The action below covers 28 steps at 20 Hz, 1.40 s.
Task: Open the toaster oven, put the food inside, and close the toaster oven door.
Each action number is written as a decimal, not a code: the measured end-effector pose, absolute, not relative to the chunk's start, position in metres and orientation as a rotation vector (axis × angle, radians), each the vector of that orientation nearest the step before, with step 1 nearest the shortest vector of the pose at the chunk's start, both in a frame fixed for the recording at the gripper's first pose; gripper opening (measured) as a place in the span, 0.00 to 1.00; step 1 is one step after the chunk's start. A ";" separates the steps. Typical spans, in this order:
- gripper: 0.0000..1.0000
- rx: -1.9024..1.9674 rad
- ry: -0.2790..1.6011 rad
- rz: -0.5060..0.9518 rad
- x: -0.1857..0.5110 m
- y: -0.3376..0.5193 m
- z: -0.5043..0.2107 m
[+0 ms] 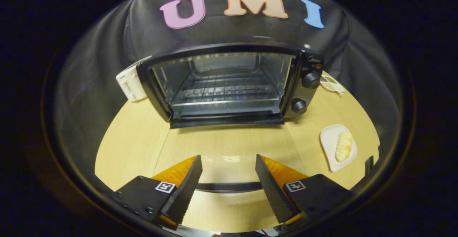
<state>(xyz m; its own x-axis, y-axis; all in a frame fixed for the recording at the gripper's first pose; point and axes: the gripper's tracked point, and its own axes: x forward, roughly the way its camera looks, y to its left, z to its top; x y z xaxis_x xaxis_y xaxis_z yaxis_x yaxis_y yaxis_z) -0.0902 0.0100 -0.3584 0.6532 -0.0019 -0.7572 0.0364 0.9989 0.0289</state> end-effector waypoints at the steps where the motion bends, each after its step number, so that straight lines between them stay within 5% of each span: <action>1: 0.96 0.051 0.846 -0.041 -0.086 0.001 -0.353; 17: 0.96 0.182 0.817 -0.534 -0.076 -0.247 -0.350; 28: 0.96 0.211 0.970 -0.578 -0.104 -0.297 -0.412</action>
